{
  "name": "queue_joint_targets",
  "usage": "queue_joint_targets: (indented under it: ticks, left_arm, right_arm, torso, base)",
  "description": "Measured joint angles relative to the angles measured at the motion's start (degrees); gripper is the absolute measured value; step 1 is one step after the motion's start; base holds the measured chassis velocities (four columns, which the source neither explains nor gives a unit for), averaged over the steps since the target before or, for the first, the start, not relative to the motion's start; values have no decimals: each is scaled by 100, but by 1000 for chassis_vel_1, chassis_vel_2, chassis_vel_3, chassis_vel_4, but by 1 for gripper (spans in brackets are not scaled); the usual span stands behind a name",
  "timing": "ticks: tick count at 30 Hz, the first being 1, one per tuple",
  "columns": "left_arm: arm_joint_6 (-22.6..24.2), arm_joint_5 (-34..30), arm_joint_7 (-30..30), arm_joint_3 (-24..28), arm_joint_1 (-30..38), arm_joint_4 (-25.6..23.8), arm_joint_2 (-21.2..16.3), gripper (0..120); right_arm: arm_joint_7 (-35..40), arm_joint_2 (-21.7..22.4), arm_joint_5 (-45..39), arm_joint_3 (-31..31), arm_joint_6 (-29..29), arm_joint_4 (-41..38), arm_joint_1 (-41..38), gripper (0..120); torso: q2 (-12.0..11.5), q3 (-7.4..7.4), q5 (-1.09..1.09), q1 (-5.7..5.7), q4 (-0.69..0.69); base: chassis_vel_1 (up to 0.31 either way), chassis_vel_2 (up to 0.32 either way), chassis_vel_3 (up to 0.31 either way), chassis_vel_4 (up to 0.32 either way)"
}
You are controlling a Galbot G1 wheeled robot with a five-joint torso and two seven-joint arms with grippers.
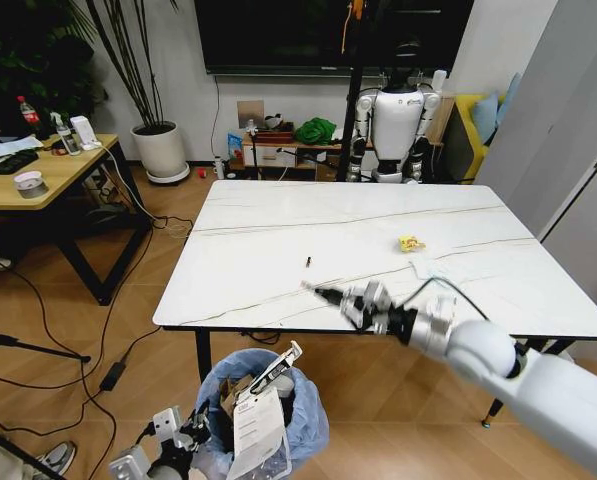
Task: Pick up the trash bin and place the trash from the table into it.
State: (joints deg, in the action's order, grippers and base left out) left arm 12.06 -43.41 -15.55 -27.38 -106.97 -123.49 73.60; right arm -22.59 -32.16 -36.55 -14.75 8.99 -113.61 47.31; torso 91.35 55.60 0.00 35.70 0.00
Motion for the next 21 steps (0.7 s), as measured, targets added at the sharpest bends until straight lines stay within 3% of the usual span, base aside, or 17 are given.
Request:
queue_joint_targets:
  ticks: [8, 16, 21]
  left_arm:
    - [-1, 16, -1, 23, 63, 12, 21, 0]
    - [23, -23, -24, 68, 152, 72, 14, 0]
    - [24, -24, -25, 74, 120, 72, 14, 0]
  right_arm:
    - [-398, -286, 789, -358, 117, -167, 324, 0]
    - [-457, -803, 855, -918, 98, 202, -151, 0]
    - [-515, -909, 835, -1047, 165, 444, -265, 0]
  torso:
    - [0, 0, 0, 0, 0]
    - [-2, 1, 0, 1, 1]
    - [-2, 1, -1, 2, 1]
  base:
    - [0, 0, 0, 0]
    - [0, 0, 0, 0]
    - [0, 0, 0, 0]
